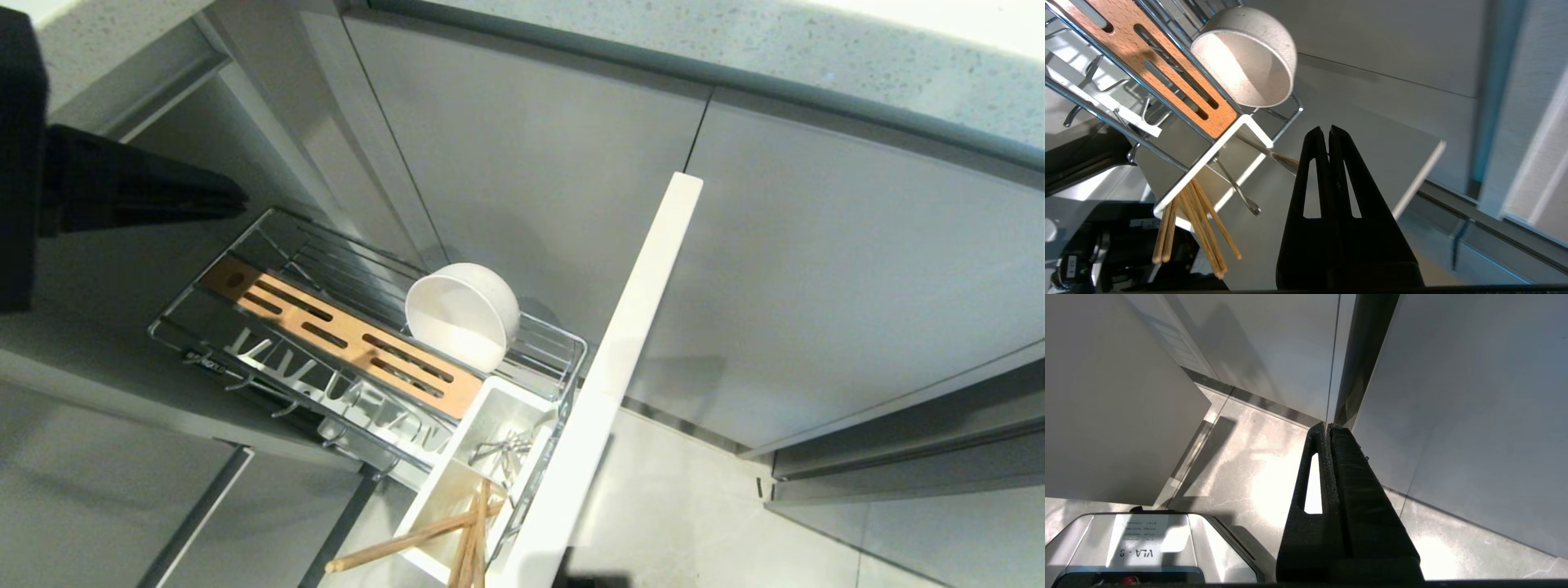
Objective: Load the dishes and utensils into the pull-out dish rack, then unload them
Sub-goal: Take the bowl out of the cupboard
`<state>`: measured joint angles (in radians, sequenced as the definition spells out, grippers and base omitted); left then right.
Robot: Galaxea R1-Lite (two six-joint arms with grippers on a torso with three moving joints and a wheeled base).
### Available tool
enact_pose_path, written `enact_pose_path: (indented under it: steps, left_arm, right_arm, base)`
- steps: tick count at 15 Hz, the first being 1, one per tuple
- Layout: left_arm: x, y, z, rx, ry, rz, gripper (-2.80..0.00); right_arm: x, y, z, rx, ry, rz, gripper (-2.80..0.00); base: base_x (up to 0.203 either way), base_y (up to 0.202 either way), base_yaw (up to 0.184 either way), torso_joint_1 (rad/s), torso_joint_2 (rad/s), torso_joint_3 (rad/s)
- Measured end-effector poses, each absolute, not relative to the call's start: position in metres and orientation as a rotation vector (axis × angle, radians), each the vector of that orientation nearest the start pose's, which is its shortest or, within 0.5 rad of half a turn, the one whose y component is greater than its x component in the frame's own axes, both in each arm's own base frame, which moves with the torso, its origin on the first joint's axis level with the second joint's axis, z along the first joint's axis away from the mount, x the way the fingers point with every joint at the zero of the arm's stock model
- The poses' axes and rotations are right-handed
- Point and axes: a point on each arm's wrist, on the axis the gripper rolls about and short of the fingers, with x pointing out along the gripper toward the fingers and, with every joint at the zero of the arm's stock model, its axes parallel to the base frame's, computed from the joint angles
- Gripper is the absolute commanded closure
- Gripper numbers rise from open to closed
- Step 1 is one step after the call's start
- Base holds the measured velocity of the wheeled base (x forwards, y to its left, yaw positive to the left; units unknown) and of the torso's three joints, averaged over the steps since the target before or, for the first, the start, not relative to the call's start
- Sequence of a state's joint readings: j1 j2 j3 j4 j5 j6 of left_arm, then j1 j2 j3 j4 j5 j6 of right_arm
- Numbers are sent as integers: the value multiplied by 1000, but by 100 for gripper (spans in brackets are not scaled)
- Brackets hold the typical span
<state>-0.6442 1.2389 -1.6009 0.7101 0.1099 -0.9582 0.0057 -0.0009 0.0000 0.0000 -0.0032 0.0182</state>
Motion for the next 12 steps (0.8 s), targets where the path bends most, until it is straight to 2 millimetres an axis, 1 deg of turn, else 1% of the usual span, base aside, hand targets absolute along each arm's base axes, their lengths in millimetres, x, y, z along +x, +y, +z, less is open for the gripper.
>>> enact_pose_path:
  steps: [3, 5, 6, 9, 12]
  left_arm:
    - [127, -108, 358, -744, 551, -275, 0]
    - [136, -132, 339, -688, 543, -223, 0]
    - [141, -143, 330, -664, 539, -195, -280]
    - [154, -165, 308, -625, 579, -156, -280]
    - [165, -179, 296, -639, 605, -137, -280]
  right_arm:
    - [-23, 0, 75, 18, -1, 3, 0]
    - [-23, 0, 75, 18, -1, 2, 0]
    - [-23, 0, 75, 18, -1, 3, 0]
    - [-23, 0, 75, 18, -1, 2, 0]
    - [-23, 0, 75, 18, -1, 2, 0]
  base:
    - [0, 0, 0, 0, 0, 0]
    - [0, 0, 0, 0, 0, 0]
    - [0, 0, 0, 0, 0, 0]
    - [0, 0, 0, 0, 0, 0]
    - [0, 0, 0, 0, 0, 0]
